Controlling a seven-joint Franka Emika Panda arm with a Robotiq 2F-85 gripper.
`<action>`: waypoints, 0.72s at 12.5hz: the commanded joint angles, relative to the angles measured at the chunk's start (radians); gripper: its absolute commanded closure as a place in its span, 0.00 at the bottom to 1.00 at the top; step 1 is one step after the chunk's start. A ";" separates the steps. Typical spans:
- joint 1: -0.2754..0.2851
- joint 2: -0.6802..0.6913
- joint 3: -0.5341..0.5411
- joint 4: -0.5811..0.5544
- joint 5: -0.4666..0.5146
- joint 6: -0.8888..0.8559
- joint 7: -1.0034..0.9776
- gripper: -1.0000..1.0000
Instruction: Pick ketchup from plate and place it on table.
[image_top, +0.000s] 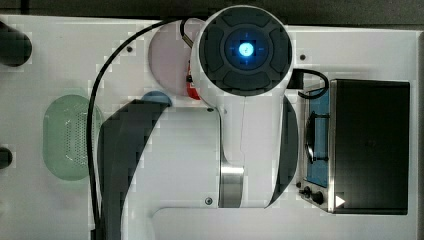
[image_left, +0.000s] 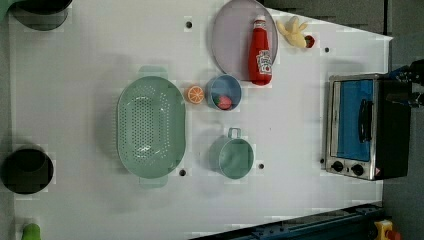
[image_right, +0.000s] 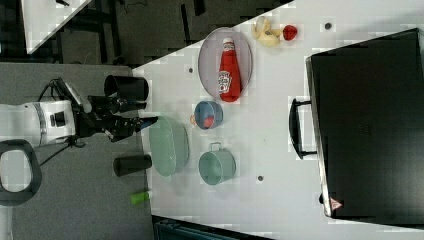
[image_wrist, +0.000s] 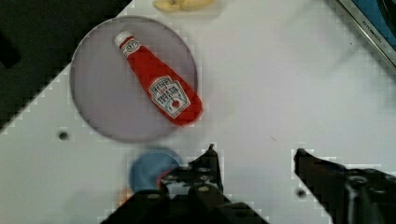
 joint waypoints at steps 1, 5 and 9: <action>-0.094 -0.171 0.063 -0.072 0.018 -0.156 0.035 0.20; -0.092 -0.168 0.066 -0.073 0.018 -0.149 0.031 0.00; -0.089 -0.118 0.077 -0.072 0.018 -0.109 -0.101 0.00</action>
